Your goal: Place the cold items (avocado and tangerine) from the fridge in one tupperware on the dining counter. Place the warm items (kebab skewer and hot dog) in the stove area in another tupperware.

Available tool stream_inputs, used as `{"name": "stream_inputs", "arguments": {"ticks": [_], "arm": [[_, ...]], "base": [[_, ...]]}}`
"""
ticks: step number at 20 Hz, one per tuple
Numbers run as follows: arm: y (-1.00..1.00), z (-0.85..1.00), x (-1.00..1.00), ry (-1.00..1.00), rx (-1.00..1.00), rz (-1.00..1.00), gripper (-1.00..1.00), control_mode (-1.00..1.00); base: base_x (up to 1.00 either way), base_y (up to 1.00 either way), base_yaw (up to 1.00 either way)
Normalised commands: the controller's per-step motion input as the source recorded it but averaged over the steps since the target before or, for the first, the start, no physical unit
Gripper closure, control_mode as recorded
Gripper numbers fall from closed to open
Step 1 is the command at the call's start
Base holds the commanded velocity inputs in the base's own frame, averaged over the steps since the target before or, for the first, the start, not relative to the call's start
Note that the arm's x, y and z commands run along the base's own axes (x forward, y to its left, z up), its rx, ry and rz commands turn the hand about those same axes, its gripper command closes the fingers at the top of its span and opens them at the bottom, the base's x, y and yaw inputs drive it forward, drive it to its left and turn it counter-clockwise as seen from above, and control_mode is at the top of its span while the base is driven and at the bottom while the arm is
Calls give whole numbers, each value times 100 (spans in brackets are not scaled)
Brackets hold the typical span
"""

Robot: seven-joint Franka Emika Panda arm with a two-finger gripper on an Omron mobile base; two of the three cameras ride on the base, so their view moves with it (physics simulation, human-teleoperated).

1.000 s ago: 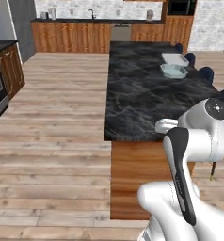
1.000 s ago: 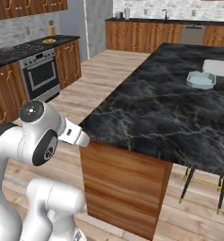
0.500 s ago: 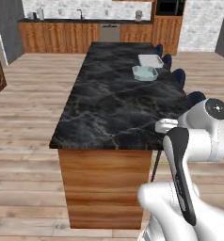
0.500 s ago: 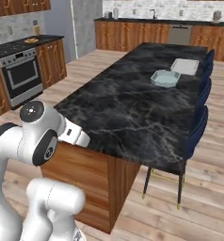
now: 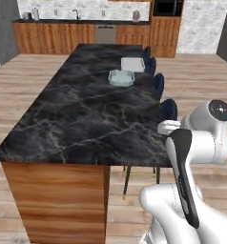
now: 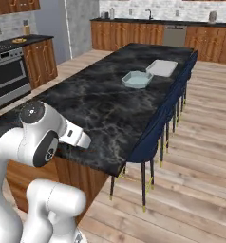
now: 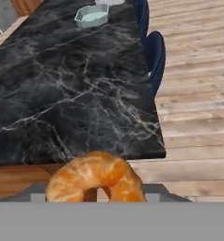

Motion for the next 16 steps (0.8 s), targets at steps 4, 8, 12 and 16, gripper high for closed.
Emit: {"name": "stream_inputs", "arguments": {"ticks": [4, 8, 12, 16], "arm": [[0, 0, 0, 0, 0, 0, 100, 100], [0, 0, 0, 0, 0, 0, 100, 100], [0, 0, 0, 0, 0, 0, 100, 100], [0, 0, 0, 0, 0, 0, 100, 100]], "base": [[29, -100, 12], [24, -100, 16], [32, -100, 22], [48, -100, 32]]}}
